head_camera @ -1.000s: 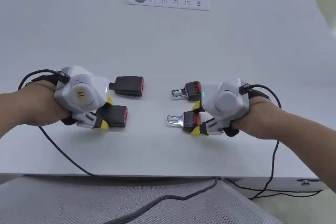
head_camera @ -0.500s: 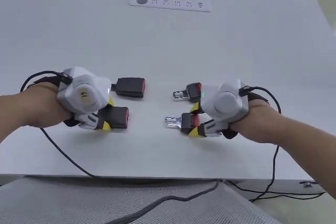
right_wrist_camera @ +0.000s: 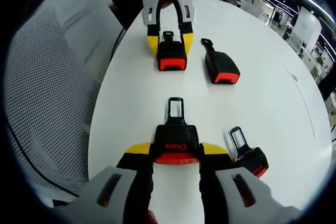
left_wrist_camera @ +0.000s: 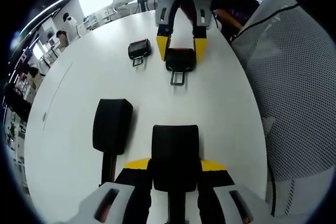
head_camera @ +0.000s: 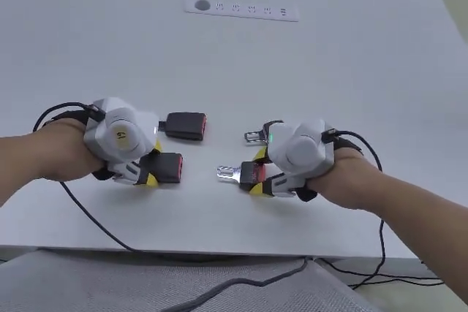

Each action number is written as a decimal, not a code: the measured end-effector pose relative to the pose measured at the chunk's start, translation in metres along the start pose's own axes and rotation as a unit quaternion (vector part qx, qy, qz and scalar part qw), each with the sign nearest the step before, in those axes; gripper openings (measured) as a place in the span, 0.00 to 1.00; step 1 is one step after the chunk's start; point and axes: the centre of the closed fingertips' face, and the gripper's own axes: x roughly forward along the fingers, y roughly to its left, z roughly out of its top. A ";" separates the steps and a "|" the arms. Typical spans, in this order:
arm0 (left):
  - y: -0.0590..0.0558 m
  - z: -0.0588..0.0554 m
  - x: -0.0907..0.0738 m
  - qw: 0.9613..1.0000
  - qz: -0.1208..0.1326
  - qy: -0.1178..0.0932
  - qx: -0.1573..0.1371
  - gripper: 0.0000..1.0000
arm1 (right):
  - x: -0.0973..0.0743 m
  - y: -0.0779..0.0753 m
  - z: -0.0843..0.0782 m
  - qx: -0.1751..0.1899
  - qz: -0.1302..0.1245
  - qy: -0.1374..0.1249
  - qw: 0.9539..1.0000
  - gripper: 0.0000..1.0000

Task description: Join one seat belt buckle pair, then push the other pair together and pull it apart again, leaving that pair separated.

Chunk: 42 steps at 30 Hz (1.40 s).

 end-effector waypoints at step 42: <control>0.004 -0.002 0.004 1.000 -0.014 0.006 -0.002 0.34 | 0.035 -0.004 0.054 -0.028 0.015 -0.027 0.999 0.32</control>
